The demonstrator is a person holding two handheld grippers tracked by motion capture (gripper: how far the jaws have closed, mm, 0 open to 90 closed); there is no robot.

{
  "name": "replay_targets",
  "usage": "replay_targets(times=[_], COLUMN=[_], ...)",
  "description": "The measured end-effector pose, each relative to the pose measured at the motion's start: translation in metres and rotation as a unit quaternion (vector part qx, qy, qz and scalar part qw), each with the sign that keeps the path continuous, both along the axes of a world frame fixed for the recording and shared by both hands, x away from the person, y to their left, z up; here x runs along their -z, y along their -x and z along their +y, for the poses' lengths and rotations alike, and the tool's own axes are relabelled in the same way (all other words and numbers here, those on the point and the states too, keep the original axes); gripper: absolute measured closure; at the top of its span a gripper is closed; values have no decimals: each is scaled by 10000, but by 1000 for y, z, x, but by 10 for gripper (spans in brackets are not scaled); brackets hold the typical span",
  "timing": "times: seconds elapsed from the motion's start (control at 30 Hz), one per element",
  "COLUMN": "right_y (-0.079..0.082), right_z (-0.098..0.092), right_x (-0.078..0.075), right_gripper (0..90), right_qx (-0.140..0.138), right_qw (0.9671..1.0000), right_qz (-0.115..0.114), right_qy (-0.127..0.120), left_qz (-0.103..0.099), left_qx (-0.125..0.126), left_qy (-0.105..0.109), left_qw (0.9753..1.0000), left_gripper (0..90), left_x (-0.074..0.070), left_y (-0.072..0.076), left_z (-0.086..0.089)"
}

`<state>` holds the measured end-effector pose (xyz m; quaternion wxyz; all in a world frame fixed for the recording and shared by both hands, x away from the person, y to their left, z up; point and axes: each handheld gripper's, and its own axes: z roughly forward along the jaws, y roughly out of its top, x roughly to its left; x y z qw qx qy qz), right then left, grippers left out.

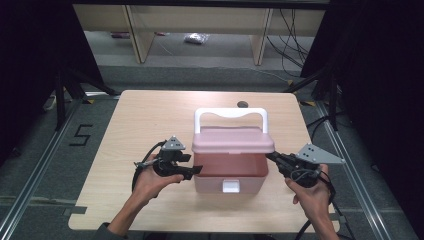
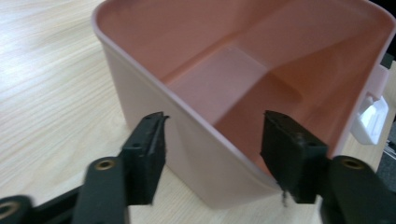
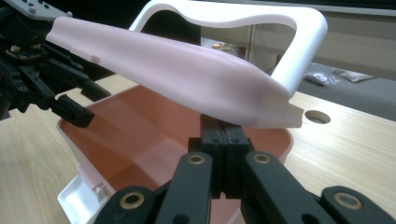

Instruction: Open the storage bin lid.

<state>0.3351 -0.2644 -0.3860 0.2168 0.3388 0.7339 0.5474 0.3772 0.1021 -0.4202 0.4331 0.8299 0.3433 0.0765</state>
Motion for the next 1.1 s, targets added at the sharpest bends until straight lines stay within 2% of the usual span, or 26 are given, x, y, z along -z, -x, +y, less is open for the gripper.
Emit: replay_targets(times=[0.03,0.1,0.13,0.17,0.23,0.27,0.3,0.33,0.37,0.43,0.47,0.53,0.6,0.63,0.67,0.77,0.8,0.97,1.0,1.03,1.07,1.1], right_y=[-3,-6,-6,-9,-12,-14,-18,-18,-22,-25,-28,-30,-34,-35,-38,-45,-47,-56,-57,-60,-61,-63], right_z=[-1,-1,1,-1,-1,-1,-2,-1,-2,-2,-4,-4,-5,-5,-6,-5,-4,-5,-4,-6,-6,-6], right_x=[-1,-3,-4,-6,-9,-10,-11,-13,-14,-15,-15,-15,-13,-13,-13,-11,-11,-12,-11,-11,-10,-9], right_gripper=[900,900,900,900,900,900,900,900,900,900,900,900,900,900,900,900,900,900,900,900,900,900], right_qx=[-15,-23,-23,1,16,70,25,42,67,102,83,126,123,143,147,129,209,197,234,208,233,253], right_qw=[9999,9998,9999,9997,9998,9998,9994,9997,9993,9994,9992,9996,9993,9995,9993,9995,9994,9992,9994,9994,9994,9994], right_qz=[-108,-172,-55,-249,-172,-210,-346,-215,-361,-306,-388,-265,-350,-278,-349,-272,-261,-331,-249,-275,-241,-226], right_qy=[29,-7,-92,19,-17,-24,-17,-102,-39,-89,-42,-59,-58,-106,-20,-82,-55,70,41,93,102,79], left_qz=[-30,-47,-32,-44,-37,-49,-61,-89,-72,-76,-52,-55,-57,-37,-32,-51,-81,-18,-27,-13,-39,-60], left_qx=[-13,-43,-47,13,-32,-43,-36,-4,-45,32,6,12,-25,-17,-66,-55,-19,-41,-58,-94,-31,-60], left_qy=[-8,-23,-29,-74,-30,-23,-42,-69,2,-94,-99,-102,-82,-83,-66,57,-42,-3,-10,94,-20,-33], left_qw=[10000,10000,10000,10000,10000,10000,10000,9999,10000,9999,9999,9999,9999,10000,10000,10000,10000,10000,10000,9999,10000,10000], left_gripper=[457,452,450,448,448,450,451,454,456,461,463,467,476,481,486,510,514,514,512,512,511,510], left_x=[1,1,1,1,1,1,1,1,1,1,0,0,0,0,0,1,0,-1,-1,0,-1,-1], left_y=[0,1,1,0,0,1,1,1,1,1,1,1,3,4,5,6,7,10,11,13,13,13], left_z=[-1,-2,-2,-2,-2,-3,-2,-2,-3,-2,-3,-3,-3,-3,-3,-3,-2,-3,-3,-5,-4,-4])
